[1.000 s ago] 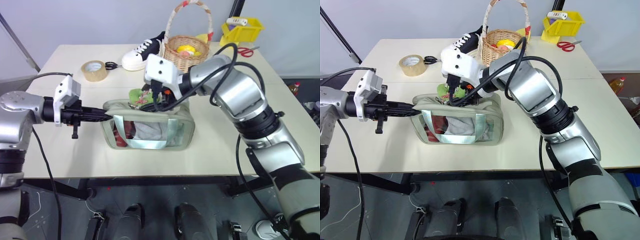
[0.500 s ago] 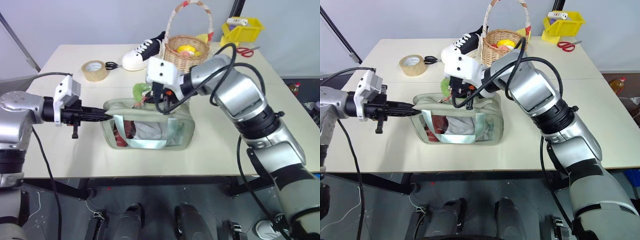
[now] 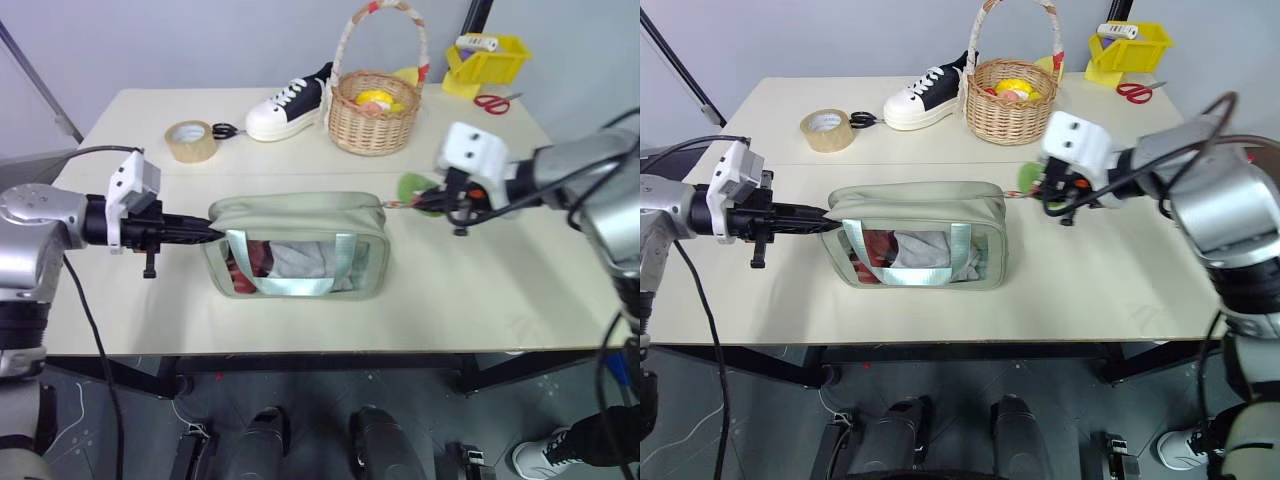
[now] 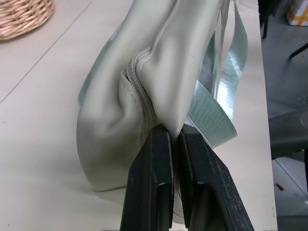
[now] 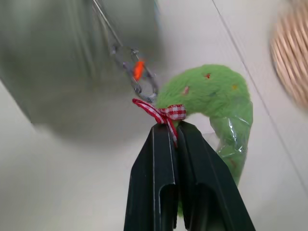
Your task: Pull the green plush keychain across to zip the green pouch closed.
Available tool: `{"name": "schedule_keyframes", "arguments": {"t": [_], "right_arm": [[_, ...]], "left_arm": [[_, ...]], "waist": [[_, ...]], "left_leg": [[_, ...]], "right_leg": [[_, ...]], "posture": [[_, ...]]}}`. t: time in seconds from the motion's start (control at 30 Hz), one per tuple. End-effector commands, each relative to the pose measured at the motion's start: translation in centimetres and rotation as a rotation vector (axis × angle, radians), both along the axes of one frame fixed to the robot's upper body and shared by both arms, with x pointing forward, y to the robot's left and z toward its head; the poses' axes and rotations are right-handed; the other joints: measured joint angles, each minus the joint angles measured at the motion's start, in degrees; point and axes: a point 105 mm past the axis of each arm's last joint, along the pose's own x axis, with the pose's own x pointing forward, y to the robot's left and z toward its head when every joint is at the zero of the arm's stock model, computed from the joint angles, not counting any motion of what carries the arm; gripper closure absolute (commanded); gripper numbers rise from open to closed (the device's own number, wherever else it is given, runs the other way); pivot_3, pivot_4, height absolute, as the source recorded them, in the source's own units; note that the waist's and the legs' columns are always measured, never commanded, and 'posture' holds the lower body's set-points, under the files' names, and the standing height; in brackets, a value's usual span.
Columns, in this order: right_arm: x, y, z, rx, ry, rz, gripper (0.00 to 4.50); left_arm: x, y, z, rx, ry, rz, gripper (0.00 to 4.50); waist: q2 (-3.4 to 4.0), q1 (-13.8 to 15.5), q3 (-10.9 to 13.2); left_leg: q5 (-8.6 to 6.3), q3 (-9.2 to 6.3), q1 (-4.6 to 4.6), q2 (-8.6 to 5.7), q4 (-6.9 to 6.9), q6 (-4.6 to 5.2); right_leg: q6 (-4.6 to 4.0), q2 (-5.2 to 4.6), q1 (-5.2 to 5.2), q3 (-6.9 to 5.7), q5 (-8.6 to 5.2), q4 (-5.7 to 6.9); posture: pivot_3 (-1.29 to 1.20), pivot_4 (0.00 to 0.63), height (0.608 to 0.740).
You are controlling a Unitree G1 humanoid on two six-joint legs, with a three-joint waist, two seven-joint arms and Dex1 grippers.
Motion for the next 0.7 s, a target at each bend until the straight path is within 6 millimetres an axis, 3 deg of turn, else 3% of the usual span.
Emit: {"name": "schedule_keyframes", "arguments": {"t": [0.03, 0.1, 0.2, 0.3, 0.37, 0.53, 0.7], "right_arm": [[0.5, -4.8, 0.7, -0.091, -0.101, -0.190, 4.43], [0.1, -6.5, -0.9, -0.154, -0.075, -0.239, 4.43], [-1.1, -6.7, -3.9, -0.222, -0.006, -0.207, 4.43], [-2.2, -5.3, -7.2, -0.233, 0.071, -0.149, 4.43], [-2.4, -3.1, -8.6, -0.160, 0.100, -0.095, 4.43], [-2.4, 1.3, -10.0, -0.058, 0.123, -0.010, 4.43], [-1.3, 2.4, -9.4, 0.000, 0.093, -0.029, 4.43]], "left_arm": [[0.0, 0.5, 0.5, 0.017, -0.013, 0.022, 4.50], [0.0, 0.6, 0.5, 0.021, -0.014, 0.025, 4.50], [0.0, 0.7, 0.5, 0.021, -0.014, 0.027, 4.50], [0.0, 0.7, 0.5, 0.022, -0.013, 0.027, 4.50], [0.0, 0.6, 0.5, 0.022, -0.012, 0.027, 4.50], [0.0, 0.6, 0.5, 0.021, -0.010, 0.031, 4.50], [-0.1, 0.5, 0.5, 0.021, -0.007, 0.028, 4.50]], "waist": [[0.00, -0.01, 0.00], [0.00, 0.05, 0.00], [0.01, 0.17, 0.00], [0.01, 0.14, 0.00], [0.00, -0.02, 0.00], [0.01, -0.11, 0.00], [0.01, 0.04, 0.00]], "left_leg": [[0.00, 0.01, 0.02, 0.00, 0.00, 0.00], [0.00, 0.01, 0.03, 0.02, 0.00, 0.00], [0.00, 0.02, 0.02, 0.04, 0.00, 0.00], [0.00, 0.01, 0.03, 0.04, 0.00, 0.00], [0.00, 0.00, 0.06, 0.05, 0.02, 0.01], [0.00, 0.02, 0.45, 0.09, -0.05, 0.01], [0.00, 0.01, 0.43, 0.10, -0.05, 0.01]], "right_leg": [[-0.01, 0.02, 0.00, 0.01, 0.00, 0.00], [-0.01, 0.03, 0.01, 0.00, 0.00, 0.01], [0.00, -0.02, 0.03, 0.03, 0.00, 0.00], [0.01, -0.03, 0.06, 0.02, -0.01, 0.00], [0.01, -0.02, 0.09, 0.02, -0.01, 0.00], [-0.03, 0.09, 0.41, 0.05, -0.02, -0.01], [-0.02, 0.03, 0.41, 0.06, -0.02, -0.01]], "posture": [[0.00, 0.150, 0.695], [0.00, 0.150, 0.695], [0.00, 0.150, 0.695], [0.00, 0.150, 0.695], [0.00, 0.150, 0.695], [0.00, 0.150, 0.695], [0.00, 0.150, 0.695]]}}
